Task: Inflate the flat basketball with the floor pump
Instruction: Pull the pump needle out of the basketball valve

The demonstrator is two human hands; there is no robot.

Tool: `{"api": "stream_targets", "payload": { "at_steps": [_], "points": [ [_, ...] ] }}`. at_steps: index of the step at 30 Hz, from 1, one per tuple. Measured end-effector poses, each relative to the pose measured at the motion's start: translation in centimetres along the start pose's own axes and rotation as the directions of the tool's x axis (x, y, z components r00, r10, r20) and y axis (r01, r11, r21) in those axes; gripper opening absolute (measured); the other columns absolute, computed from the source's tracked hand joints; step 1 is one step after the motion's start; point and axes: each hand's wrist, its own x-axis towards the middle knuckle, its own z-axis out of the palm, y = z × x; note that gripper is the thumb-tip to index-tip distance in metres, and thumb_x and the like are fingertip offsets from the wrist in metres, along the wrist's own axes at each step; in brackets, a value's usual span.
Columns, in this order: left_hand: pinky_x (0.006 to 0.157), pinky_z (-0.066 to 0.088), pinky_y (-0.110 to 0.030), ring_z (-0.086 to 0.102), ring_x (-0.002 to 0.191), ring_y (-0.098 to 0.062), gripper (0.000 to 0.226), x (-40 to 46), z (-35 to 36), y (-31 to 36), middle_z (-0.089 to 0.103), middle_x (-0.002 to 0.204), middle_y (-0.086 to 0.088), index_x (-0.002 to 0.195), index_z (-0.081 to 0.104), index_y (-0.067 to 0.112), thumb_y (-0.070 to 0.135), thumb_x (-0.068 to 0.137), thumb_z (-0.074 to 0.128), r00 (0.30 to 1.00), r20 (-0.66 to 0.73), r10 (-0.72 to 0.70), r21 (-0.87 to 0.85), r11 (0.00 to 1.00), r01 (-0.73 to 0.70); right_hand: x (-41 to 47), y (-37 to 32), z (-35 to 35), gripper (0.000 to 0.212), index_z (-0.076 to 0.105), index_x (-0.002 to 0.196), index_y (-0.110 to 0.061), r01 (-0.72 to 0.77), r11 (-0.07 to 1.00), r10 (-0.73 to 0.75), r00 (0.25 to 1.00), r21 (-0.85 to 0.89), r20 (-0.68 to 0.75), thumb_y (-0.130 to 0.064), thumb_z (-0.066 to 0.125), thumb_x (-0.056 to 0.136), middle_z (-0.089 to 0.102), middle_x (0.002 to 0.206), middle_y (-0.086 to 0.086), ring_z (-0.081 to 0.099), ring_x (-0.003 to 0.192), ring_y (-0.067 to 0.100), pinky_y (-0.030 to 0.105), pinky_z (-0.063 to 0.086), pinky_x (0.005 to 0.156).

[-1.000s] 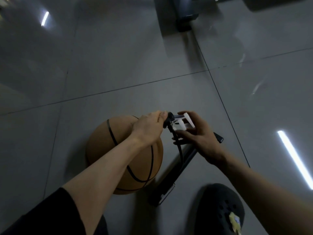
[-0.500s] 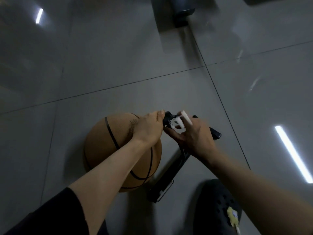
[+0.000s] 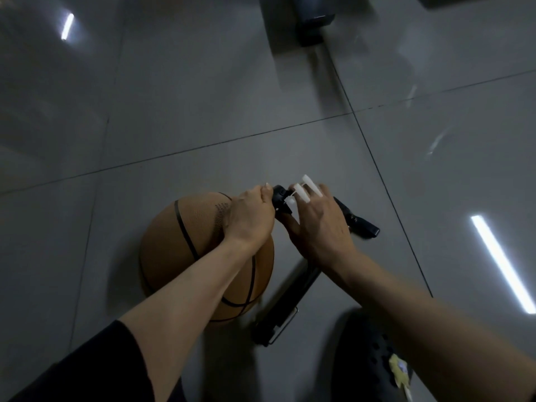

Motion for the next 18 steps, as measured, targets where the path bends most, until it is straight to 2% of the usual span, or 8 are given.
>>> {"api": "stream_targets", "payload": {
  "at_steps": [4,7,10,12,14,16,17,18],
  "points": [
    [0.065,0.03,-0.031,0.047,0.072,-0.021,0.04,-0.1,-0.1,-0.2,0.05,0.074,-0.004,0.08,0.052,0.011,0.028,0.102,0.024,1.0,-0.007,0.001,0.012,1.0,-0.001,0.0,-0.5,-0.1,0.04,0.063,0.107,-0.007,-0.057,0.997,0.061,0.996,-0.057,0.067,-0.043,0.051,0.094,0.063,0.101,0.009,0.056,0.094,0.022,0.031,0.046,0.075],
    [0.065,0.029,-0.031,0.045,0.071,-0.019,0.039,-0.3,-0.2,-0.1,0.046,0.069,-0.001,0.079,0.05,0.012,0.027,0.102,0.024,1.0,-0.024,-0.012,0.003,1.0,0.012,-0.2,-0.8,0.3,0.033,0.063,0.096,-0.009,-0.054,0.998,0.055,0.998,-0.032,0.024,-0.041,0.051,0.094,0.067,0.084,0.006,0.06,0.072,0.021,0.034,0.05,0.067],
    [0.065,0.031,-0.032,0.048,0.072,-0.022,0.041,-0.3,-0.3,-0.2,0.05,0.072,-0.004,0.08,0.053,0.01,0.029,0.102,0.024,0.999,-0.005,-0.039,0.018,0.999,0.039,-0.1,-0.5,0.5,0.031,0.064,0.079,-0.009,-0.067,0.993,0.066,0.998,0.093,0.013,-0.038,0.06,0.09,0.063,0.063,0.004,0.056,0.053,0.019,0.04,0.05,0.056],
    [0.06,0.032,-0.032,0.049,0.068,-0.023,0.043,-0.1,-0.5,-0.6,0.051,0.069,-0.005,0.078,0.055,0.009,0.033,0.101,0.028,0.999,0.041,-0.013,-0.018,1.0,0.014,0.2,0.0,0.1,0.029,0.065,0.083,-0.006,-0.127,0.957,0.114,0.991,0.26,0.063,-0.035,0.066,0.087,0.062,0.063,0.003,0.058,0.054,0.017,0.035,0.051,0.055],
    [0.055,0.034,-0.031,0.05,0.06,-0.019,0.043,-0.1,-0.8,-0.7,0.053,0.062,-0.004,0.074,0.058,0.01,0.038,0.099,0.037,0.991,0.118,0.07,-0.16,0.986,-0.05,0.5,0.3,-0.6,0.024,0.058,0.101,-0.004,-0.296,0.762,0.194,0.953,0.577,0.233,-0.019,0.069,0.085,0.067,0.082,0.013,0.066,0.069,0.025,0.037,0.057,0.065],
    [0.058,0.04,-0.027,0.055,0.063,-0.012,0.039,-0.1,-1.0,-0.5,0.061,0.07,-0.002,0.085,0.065,0.014,0.045,0.094,0.043,0.976,0.173,0.129,-0.29,0.954,-0.074,0.5,0.3,-1.3,0.042,0.046,0.123,-0.016,-0.464,0.432,0.143,0.882,0.773,0.449,-0.004,0.064,0.087,0.065,0.102,0.023,0.069,0.078,0.035,0.04,0.059,0.067],
    [0.06,0.039,-0.024,0.055,0.065,-0.008,0.041,-0.1,-1.0,-0.5,0.06,0.074,0.002,0.094,0.064,0.016,0.05,0.092,0.042,0.977,0.18,0.112,-0.338,0.94,-0.045,0.5,0.3,-1.3,0.052,0.04,0.131,-0.025,-0.484,0.375,0.098,0.869,0.791,0.485,-0.002,0.061,0.089,0.063,0.107,0.023,0.069,0.075,0.035,0.037,0.059,0.063],
    [0.06,0.038,-0.022,0.051,0.064,-0.006,0.043,0.0,-1.0,-0.5,0.055,0.074,0.004,0.101,0.061,0.017,0.053,0.092,0.038,0.981,0.18,0.072,-0.398,0.917,0.005,0.5,0.2,-1.4,0.058,0.037,0.134,-0.033,-0.476,0.386,0.071,0.87,0.79,0.489,-0.002,0.058,0.09,0.062,0.111,0.021,0.068,0.071,0.032,0.033,0.057,0.059]
  ]
}}
